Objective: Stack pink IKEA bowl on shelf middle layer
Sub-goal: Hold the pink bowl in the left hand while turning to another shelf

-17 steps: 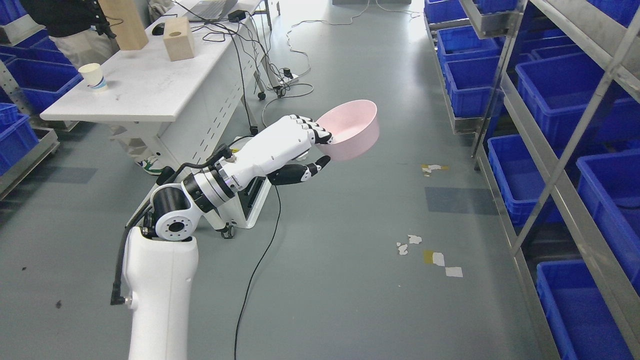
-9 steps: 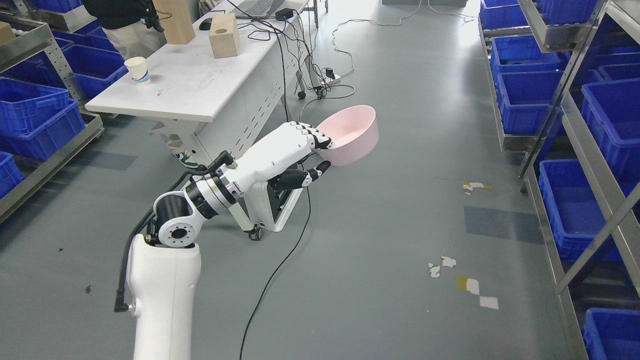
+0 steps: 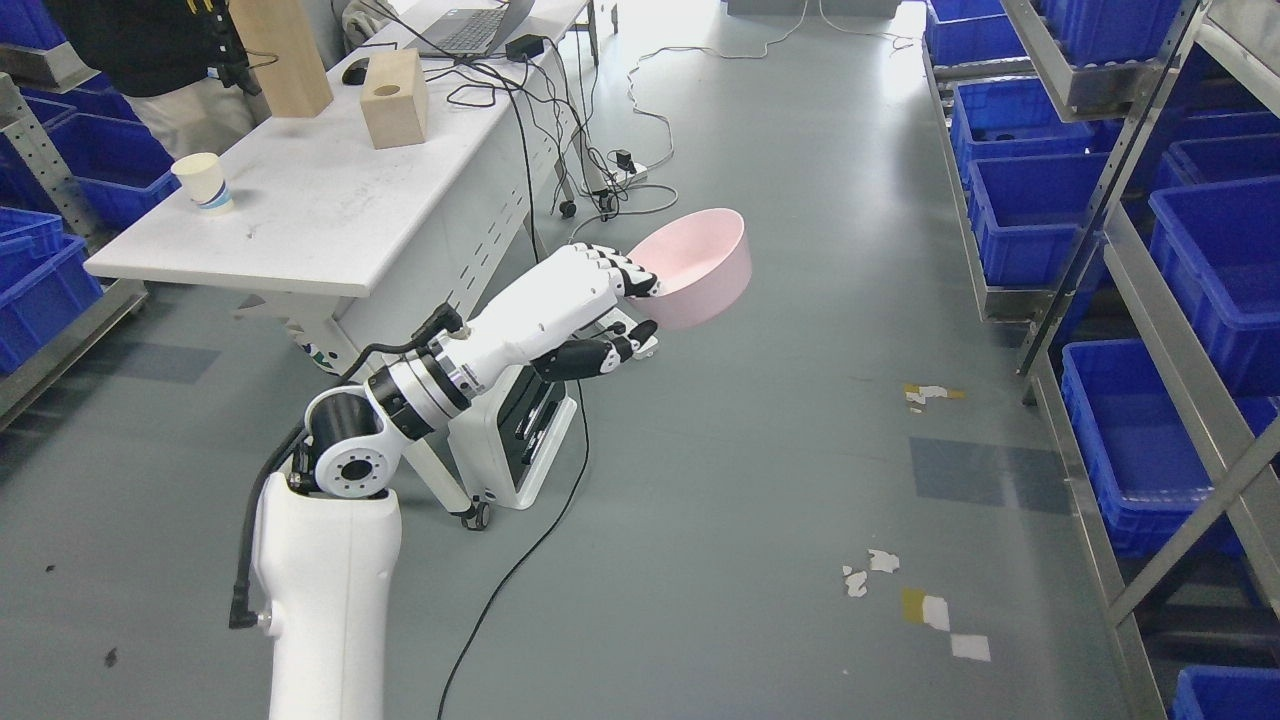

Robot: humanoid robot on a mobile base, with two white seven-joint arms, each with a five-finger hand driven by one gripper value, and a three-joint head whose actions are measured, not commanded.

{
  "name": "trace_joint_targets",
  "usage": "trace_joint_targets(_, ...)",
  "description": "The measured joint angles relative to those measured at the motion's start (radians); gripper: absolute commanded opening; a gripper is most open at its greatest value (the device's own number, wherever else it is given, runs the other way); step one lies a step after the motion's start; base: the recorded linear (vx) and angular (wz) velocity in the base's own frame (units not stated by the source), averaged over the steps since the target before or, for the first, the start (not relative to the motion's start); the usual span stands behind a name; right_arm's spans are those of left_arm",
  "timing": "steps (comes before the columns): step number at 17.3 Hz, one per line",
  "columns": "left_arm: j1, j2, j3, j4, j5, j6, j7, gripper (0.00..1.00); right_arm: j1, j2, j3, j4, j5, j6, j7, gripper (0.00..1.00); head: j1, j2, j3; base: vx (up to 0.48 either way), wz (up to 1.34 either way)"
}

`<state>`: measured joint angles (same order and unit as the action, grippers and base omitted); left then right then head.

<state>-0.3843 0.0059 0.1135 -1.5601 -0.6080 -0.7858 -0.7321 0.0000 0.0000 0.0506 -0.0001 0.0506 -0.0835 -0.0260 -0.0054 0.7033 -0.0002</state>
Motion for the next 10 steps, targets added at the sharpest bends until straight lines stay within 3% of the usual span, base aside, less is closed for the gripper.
trace_joint_targets(10,0.014,-0.004,0.008,-0.002,0.005,0.000,0.001,0.03,0.000,0.000,0.000,0.000,0.000,0.000,0.000,1.00,0.0000,0.000,0.000,0.268,-0.06)
